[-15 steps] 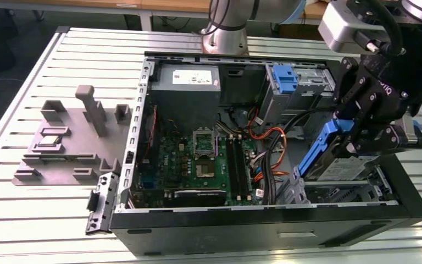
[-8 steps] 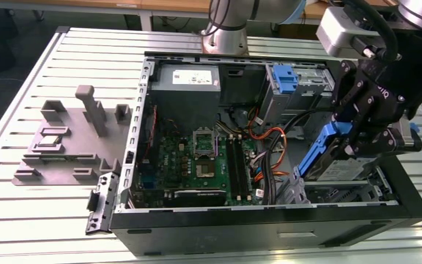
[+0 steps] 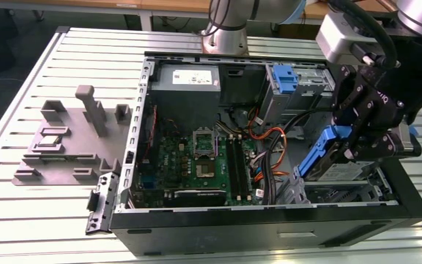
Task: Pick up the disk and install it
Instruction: 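Insert the disk into the insertion slot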
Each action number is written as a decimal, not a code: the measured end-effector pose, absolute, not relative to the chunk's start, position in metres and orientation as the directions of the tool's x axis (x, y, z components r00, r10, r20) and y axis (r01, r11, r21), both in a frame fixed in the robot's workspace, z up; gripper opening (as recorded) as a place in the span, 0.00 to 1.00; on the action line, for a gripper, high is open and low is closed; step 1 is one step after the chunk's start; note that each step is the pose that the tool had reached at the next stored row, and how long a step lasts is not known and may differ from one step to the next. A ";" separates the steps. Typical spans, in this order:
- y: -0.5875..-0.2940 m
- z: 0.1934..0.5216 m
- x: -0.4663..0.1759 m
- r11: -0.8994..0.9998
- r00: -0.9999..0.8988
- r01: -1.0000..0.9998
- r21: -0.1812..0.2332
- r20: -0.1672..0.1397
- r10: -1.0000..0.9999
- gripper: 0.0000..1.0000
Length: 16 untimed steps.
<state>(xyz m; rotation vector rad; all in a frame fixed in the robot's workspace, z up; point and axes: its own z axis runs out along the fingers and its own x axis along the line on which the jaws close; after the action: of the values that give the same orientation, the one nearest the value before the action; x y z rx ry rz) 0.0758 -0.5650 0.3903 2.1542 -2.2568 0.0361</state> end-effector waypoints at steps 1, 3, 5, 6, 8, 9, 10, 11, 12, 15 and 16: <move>-0.565 0.390 0.076 0.046 -0.047 -0.999 -0.002 0.031 -0.998 0.36; -0.566 0.390 0.076 0.046 -0.046 -0.999 -0.002 0.032 -0.998 0.36; -0.566 0.388 0.076 0.046 -0.046 -0.999 -0.002 0.032 -0.998 0.36; -0.566 0.388 0.076 0.046 -0.046 -0.999 -0.002 0.032 -0.998 0.36; -0.566 0.386 0.076 0.046 -0.046 -0.999 -0.002 0.032 -0.998 0.36; -0.566 0.385 0.076 0.046 -0.046 -0.999 -0.002 0.032 -0.998 0.36; -0.566 0.384 0.076 0.046 -0.046 -0.999 -0.002 0.032 -0.998 0.36; -0.566 0.383 0.076 0.046 -0.046 -0.999 -0.002 0.032 -0.998 0.36; -0.566 0.381 0.076 0.046 -0.046 -0.999 -0.002 0.032 -0.998 0.36; -0.566 0.377 0.076 0.046 -0.046 -0.999 -0.002 0.032 -0.998 0.36; -0.566 0.376 0.076 0.046 -0.046 -0.999 -0.002 0.032 -0.998 0.36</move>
<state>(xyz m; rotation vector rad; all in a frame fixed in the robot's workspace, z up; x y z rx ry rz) 0.0758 -0.5659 0.3757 2.1542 -2.2567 0.0362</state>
